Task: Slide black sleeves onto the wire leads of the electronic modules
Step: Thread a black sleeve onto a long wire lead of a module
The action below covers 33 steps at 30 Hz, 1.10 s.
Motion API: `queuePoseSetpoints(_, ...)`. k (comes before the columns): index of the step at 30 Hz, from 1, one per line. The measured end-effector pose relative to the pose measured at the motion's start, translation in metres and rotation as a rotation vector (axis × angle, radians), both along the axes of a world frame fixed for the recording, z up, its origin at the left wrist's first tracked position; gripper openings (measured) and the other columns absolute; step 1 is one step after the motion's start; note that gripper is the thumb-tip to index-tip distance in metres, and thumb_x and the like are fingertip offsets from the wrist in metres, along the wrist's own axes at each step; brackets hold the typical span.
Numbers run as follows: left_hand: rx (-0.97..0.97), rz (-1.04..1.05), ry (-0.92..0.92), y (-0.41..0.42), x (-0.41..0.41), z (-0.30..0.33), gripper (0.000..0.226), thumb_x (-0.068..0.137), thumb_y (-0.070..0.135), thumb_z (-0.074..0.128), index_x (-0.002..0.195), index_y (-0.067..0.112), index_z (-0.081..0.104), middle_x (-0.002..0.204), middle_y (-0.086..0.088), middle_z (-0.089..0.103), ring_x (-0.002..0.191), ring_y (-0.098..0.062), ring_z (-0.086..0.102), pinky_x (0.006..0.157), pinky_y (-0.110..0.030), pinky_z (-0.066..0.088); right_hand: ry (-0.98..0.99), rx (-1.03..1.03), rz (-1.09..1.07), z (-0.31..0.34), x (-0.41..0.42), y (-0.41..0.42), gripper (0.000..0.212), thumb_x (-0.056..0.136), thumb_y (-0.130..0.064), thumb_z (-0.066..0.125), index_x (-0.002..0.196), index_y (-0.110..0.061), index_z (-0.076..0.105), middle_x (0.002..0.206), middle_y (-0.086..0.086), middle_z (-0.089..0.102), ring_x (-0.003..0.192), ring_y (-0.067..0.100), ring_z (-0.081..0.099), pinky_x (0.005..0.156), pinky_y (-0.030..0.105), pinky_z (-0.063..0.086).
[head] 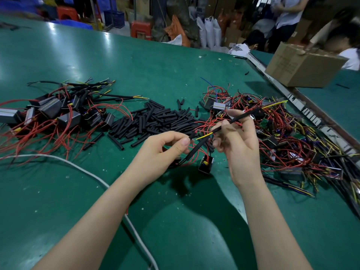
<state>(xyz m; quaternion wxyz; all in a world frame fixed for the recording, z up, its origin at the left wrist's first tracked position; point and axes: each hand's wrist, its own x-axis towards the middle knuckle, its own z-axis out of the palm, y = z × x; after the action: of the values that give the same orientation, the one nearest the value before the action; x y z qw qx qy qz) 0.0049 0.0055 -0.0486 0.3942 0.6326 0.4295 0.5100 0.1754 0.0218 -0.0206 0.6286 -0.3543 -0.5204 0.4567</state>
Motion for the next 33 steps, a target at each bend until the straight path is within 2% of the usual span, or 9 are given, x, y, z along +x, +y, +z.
queuePoseSetpoints(4, 0.023, 0.065, 0.030, 0.001, -0.002, -0.001, 0.015, 0.077, 0.048, 0.062, 0.083, 0.038, 0.071, 0.081, 0.011, 0.070, 0.076, -0.004, 0.060, 0.076, -0.023, 0.047, -0.092, 0.072, 0.066, 0.000, 0.000, -0.003, 0.021, 0.098, -0.003, 0.045, 0.107, -0.021, 0.047, 0.076, -0.003, 0.063, 0.052, 0.011, 0.047, 0.051, 0.018, 0.039)
queuePoseSetpoints(8, 0.067, 0.099, 0.014, -0.001, -0.003, 0.001, 0.014, 0.076, 0.041, 0.065, 0.087, 0.033, 0.069, 0.080, 0.011, 0.066, 0.073, -0.001, 0.056, 0.072, -0.014, 0.043, -0.151, 0.103, 0.054, 0.002, -0.001, -0.005, 0.020, 0.095, -0.007, 0.047, 0.110, -0.021, 0.047, 0.079, 0.003, 0.058, 0.051, 0.007, 0.043, 0.050, 0.016, 0.039)
queuePoseSetpoints(12, 0.219, 0.131, 0.220, -0.003, 0.000, 0.002, 0.008, 0.085, 0.034, 0.066, 0.090, 0.028, 0.067, 0.078, 0.009, 0.062, 0.070, -0.003, 0.056, 0.067, -0.013, 0.040, -0.200, 0.122, 0.017, 0.002, -0.003, -0.006, 0.026, 0.097, 0.002, 0.044, 0.109, -0.021, 0.046, 0.079, 0.009, 0.052, 0.054, 0.008, 0.042, 0.050, 0.017, 0.038)
queuePoseSetpoints(15, 0.267, 0.161, 0.211, -0.004, 0.001, 0.004, 0.009, 0.083, 0.026, 0.064, 0.091, 0.023, 0.069, 0.078, 0.009, 0.061, 0.071, -0.002, 0.055, 0.067, -0.009, 0.038, -0.195, 0.052, 0.035, 0.002, -0.006, -0.007, 0.023, 0.094, 0.000, 0.053, 0.105, -0.020, 0.051, 0.079, 0.002, 0.056, 0.058, 0.006, 0.050, 0.054, 0.015, 0.042)
queuePoseSetpoints(18, 0.235, 0.203, 0.131, -0.004, 0.000, 0.005, 0.004, 0.082, 0.029, 0.065, 0.086, 0.030, 0.066, 0.077, 0.013, 0.062, 0.067, -0.001, 0.055, 0.065, -0.015, 0.043, -0.281, -0.017, 0.129, -0.001, -0.010, -0.010, 0.014, 0.090, -0.005, 0.059, 0.091, -0.019, 0.060, 0.071, -0.010, 0.060, 0.059, 0.002, 0.054, 0.056, 0.011, 0.042)
queuePoseSetpoints(21, 0.229, 0.252, 0.150, -0.003, -0.002, 0.004, 0.005, 0.083, 0.032, 0.063, 0.087, 0.032, 0.063, 0.079, 0.013, 0.063, 0.069, -0.002, 0.057, 0.068, -0.027, 0.049, -0.352, -0.020, 0.131, -0.003, -0.015, -0.011, 0.016, 0.090, -0.010, 0.061, 0.079, -0.021, 0.063, 0.061, -0.013, 0.060, 0.059, 0.001, 0.053, 0.058, 0.010, 0.040)
queuePoseSetpoints(26, 0.303, 0.250, 0.276, -0.004, -0.002, 0.003, 0.019, 0.087, 0.028, 0.059, 0.106, 0.025, 0.059, 0.081, 0.015, 0.059, 0.073, 0.003, 0.052, 0.066, -0.016, 0.039, -0.319, 0.017, 0.010, -0.006, -0.023, -0.011, 0.023, 0.091, -0.009, 0.061, 0.076, -0.026, 0.064, 0.064, -0.017, 0.058, 0.059, 0.005, 0.051, 0.057, 0.012, 0.040)
queuePoseSetpoints(29, 0.310, 0.251, 0.307, -0.005, -0.004, 0.004, 0.017, 0.086, 0.027, 0.059, 0.103, 0.024, 0.060, 0.075, 0.015, 0.057, 0.070, 0.002, 0.052, 0.064, -0.014, 0.038, -0.241, -0.036, 0.004, -0.008, -0.027, -0.011, 0.016, 0.091, -0.010, 0.061, 0.079, -0.019, 0.065, 0.064, -0.017, 0.059, 0.054, 0.001, 0.051, 0.053, 0.009, 0.039)
queuePoseSetpoints(33, 0.257, 0.192, 0.332, -0.005, -0.007, 0.005, 0.011, 0.082, 0.029, 0.061, 0.093, 0.026, 0.061, 0.074, 0.017, 0.061, 0.070, 0.003, 0.055, 0.063, -0.008, 0.038, -0.144, -0.074, -0.007, -0.007, -0.026, -0.010, 0.014, 0.090, -0.015, 0.062, 0.078, -0.021, 0.064, 0.065, -0.012, 0.059, 0.053, 0.004, 0.050, 0.052, 0.011, 0.039)
